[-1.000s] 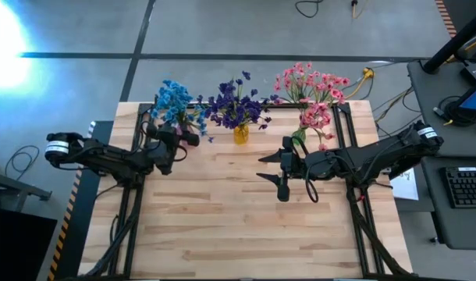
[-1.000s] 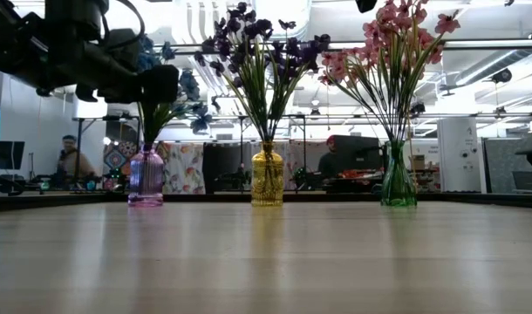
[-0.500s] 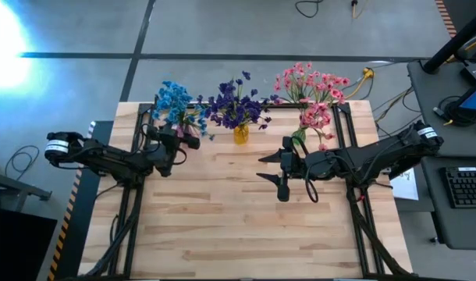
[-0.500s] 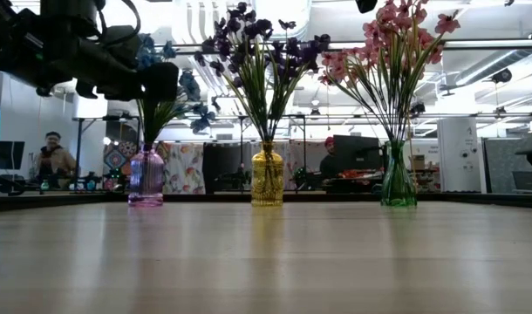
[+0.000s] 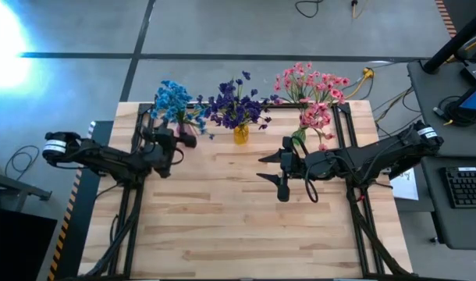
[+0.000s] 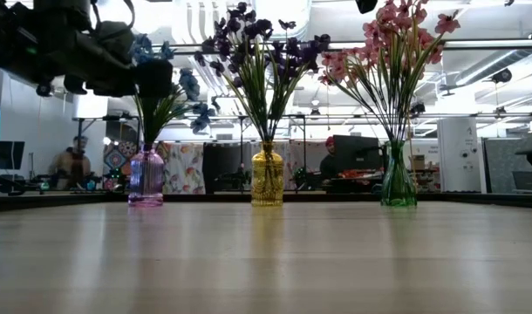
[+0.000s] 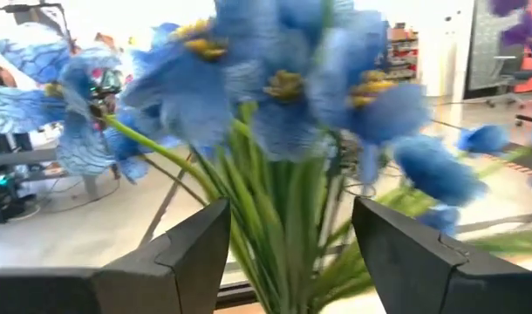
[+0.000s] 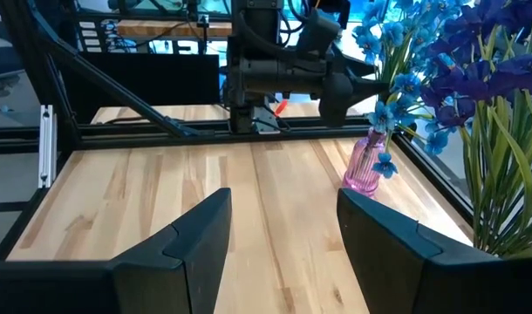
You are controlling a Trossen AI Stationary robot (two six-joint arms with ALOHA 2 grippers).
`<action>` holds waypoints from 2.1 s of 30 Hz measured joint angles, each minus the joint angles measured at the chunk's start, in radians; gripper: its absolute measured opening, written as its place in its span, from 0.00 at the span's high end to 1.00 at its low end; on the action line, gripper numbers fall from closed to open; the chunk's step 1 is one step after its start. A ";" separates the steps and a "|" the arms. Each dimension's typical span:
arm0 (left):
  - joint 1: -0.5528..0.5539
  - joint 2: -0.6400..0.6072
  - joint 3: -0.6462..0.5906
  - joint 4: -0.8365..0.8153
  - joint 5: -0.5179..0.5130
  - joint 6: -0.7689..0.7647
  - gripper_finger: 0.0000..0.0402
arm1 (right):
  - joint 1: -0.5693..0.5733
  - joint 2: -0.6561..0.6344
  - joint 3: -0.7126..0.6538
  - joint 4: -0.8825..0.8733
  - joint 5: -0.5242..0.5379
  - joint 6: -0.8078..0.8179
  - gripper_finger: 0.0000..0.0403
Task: Sort flowers into vase by color
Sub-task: Return to Home Position
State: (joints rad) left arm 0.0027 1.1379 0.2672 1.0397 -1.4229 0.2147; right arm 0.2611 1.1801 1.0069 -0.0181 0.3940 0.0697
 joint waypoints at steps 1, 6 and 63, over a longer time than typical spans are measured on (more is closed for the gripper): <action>-0.008 0.000 0.000 0.000 0.000 0.004 0.43 | 0.000 0.000 0.000 0.000 0.000 -0.001 0.50; -0.055 -0.001 0.000 0.001 -0.058 0.012 0.43 | 0.000 0.000 0.000 0.000 0.000 -0.001 0.50; -1.233 -0.019 -0.001 0.036 -0.133 0.030 0.44 | 0.376 -0.421 -0.203 -0.389 -0.034 0.077 0.50</action>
State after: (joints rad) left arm -1.2301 1.1185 0.2666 1.0757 -1.5557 0.2446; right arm 0.6373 0.7591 0.8041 -0.4075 0.3603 0.1468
